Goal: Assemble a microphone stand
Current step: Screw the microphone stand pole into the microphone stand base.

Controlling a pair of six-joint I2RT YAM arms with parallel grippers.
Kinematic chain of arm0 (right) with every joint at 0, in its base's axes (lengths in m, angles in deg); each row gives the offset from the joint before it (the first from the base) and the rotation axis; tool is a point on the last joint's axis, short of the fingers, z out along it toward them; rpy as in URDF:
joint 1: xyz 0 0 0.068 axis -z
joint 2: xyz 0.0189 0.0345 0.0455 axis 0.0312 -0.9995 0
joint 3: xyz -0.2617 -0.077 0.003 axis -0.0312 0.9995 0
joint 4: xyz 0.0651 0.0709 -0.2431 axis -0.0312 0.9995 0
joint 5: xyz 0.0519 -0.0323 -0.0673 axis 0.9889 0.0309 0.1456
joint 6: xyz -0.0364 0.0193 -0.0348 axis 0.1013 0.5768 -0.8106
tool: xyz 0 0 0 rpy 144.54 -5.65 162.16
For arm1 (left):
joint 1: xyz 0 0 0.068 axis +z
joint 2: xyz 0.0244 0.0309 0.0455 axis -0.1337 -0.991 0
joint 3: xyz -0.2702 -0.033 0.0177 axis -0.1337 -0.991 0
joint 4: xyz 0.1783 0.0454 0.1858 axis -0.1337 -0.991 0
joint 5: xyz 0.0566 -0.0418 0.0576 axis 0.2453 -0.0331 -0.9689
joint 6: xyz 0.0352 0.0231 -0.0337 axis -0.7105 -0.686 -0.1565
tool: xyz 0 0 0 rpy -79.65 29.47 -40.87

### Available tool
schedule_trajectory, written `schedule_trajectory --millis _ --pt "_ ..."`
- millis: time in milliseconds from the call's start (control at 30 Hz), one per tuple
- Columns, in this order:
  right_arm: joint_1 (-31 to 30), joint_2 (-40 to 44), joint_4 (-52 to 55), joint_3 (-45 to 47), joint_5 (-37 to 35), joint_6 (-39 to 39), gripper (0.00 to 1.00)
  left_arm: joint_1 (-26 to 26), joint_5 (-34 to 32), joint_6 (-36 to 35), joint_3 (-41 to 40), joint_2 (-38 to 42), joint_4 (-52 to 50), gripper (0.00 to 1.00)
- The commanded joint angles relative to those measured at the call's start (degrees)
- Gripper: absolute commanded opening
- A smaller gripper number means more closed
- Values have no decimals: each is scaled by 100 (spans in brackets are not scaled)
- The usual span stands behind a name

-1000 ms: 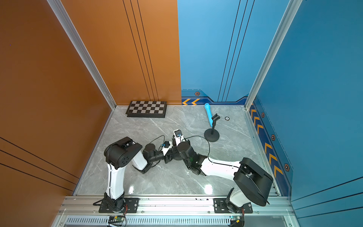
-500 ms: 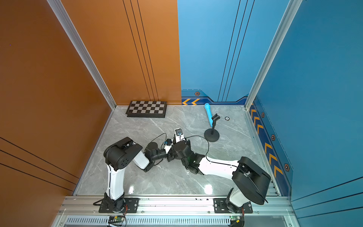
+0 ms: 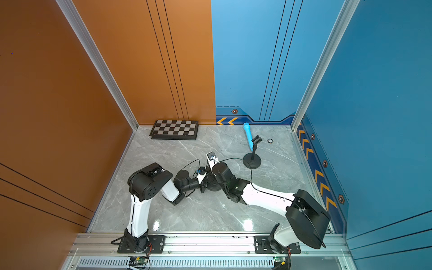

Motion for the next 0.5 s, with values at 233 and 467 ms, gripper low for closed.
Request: schedule_trajectory --millis 233,467 --pt "1379 305 1563 -418 4803 -2264 50 121 518 -168 -377 -62 -269 0" --pt "1619 -265 1384 -692 5299 -2341 50 146 598 -228 -436 -56 -264 0"
